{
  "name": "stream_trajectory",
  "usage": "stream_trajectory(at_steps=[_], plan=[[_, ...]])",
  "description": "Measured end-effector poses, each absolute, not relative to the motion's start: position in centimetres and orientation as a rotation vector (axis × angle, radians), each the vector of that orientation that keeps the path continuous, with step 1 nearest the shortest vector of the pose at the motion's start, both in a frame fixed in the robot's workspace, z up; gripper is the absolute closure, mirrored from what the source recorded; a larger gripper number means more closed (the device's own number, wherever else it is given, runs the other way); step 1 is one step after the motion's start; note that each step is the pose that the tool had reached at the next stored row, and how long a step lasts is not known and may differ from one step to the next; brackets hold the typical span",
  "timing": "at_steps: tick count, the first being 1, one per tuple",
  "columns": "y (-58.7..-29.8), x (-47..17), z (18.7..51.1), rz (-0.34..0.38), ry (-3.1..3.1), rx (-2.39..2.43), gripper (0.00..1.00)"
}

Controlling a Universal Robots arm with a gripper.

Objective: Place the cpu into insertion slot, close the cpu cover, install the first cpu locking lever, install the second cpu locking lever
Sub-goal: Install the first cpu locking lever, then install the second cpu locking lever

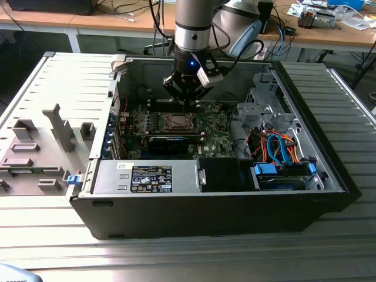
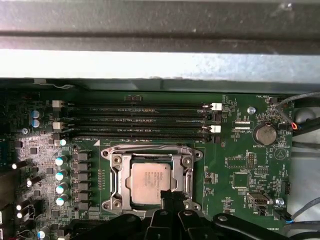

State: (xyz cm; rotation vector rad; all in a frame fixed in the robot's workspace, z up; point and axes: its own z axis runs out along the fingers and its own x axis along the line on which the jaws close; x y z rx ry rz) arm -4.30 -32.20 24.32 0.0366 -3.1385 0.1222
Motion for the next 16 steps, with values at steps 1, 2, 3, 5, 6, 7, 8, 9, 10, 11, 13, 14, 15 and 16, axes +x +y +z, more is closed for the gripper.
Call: stream_trajectory(at_steps=[1, 2, 3, 5, 6, 7, 8, 9, 10, 11, 13, 14, 15, 16], plan=[[-32.2, -4.3, 24.3, 0.122, -3.138, 0.037, 0.89], [-32.2, -4.3, 24.3, 0.122, -3.138, 0.037, 0.89], [-32.2, -4.3, 24.3, 0.122, -3.138, 0.037, 0.89], [-32.6, -4.3, 24.3, 0.122, -3.138, 0.037, 0.89], [-33.1, -4.3, 24.3, 0.122, -3.138, 0.037, 0.89], [-33.7, -4.3, 24.3, 0.122, -3.138, 0.037, 0.89], [-34.0, -4.3, 24.3, 0.122, -3.138, 0.037, 0.89], [-34.4, -4.3, 24.2, 0.122, -3.138, 0.036, 0.89], [-34.8, -4.3, 24.2, 0.121, -3.138, 0.037, 0.89], [-35.1, -4.3, 24.2, 0.118, -3.139, 0.037, 0.89], [-35.7, -4.3, 24.1, 0.106, -3.139, 0.037, 0.89], [-36.2, -4.4, 24.1, 0.088, -3.14, 0.037, 0.89], [-36.5, -4.4, 24.0, 0.063, -3.141, 0.037, 0.89], [-36.9, -4.6, 24.0, 0.026, -3.141, 0.037, 0.89]])
